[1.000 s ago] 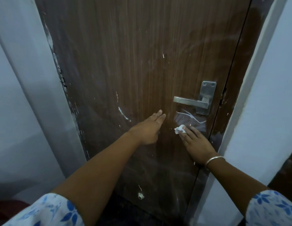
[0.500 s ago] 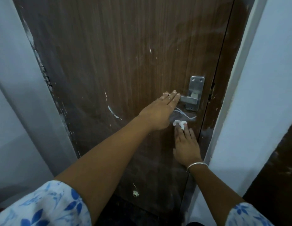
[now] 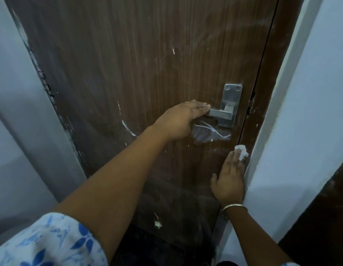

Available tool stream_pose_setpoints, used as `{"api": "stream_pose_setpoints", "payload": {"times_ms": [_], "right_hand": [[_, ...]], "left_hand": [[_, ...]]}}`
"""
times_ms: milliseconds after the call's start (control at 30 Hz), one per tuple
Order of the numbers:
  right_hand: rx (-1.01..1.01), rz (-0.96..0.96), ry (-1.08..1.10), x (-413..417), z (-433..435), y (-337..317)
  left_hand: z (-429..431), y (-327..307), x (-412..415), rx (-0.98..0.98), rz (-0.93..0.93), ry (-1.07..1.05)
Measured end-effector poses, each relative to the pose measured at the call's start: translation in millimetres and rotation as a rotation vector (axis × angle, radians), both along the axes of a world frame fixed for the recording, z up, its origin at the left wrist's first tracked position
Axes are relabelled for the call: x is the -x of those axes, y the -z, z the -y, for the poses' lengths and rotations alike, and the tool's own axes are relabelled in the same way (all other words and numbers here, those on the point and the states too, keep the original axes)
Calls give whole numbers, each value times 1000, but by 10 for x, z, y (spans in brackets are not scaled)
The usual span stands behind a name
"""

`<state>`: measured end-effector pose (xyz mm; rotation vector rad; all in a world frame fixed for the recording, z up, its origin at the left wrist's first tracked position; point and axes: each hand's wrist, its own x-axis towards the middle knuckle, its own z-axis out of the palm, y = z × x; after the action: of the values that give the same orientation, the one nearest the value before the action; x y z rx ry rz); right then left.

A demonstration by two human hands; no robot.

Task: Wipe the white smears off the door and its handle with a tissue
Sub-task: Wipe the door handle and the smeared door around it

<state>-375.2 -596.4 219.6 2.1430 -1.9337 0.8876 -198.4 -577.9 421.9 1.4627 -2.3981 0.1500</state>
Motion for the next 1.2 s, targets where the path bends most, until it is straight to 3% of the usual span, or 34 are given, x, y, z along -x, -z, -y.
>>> {"api": "stream_pose_setpoints", "payload": {"times_ms": [133,300,467,667,967,1200], "right_hand": [[84,133,-57,-20,1,24],[-57,-195,-156,-86,33,46],[-23,-448,-251,-92,117,-78],[-40,-274,-96,-152,71,-109],[100,-594,-376,-525,222,-457],[155,-595,-302,-341,158,-397]], "left_hand": [[36,111,0,26,-14,23],[23,200,9,39,-2,20],[28,207,9,47,20,5],[36,222,-2,49,4,13],[70,221,-2,65,23,25],[60,224,3,55,4,14]]}}
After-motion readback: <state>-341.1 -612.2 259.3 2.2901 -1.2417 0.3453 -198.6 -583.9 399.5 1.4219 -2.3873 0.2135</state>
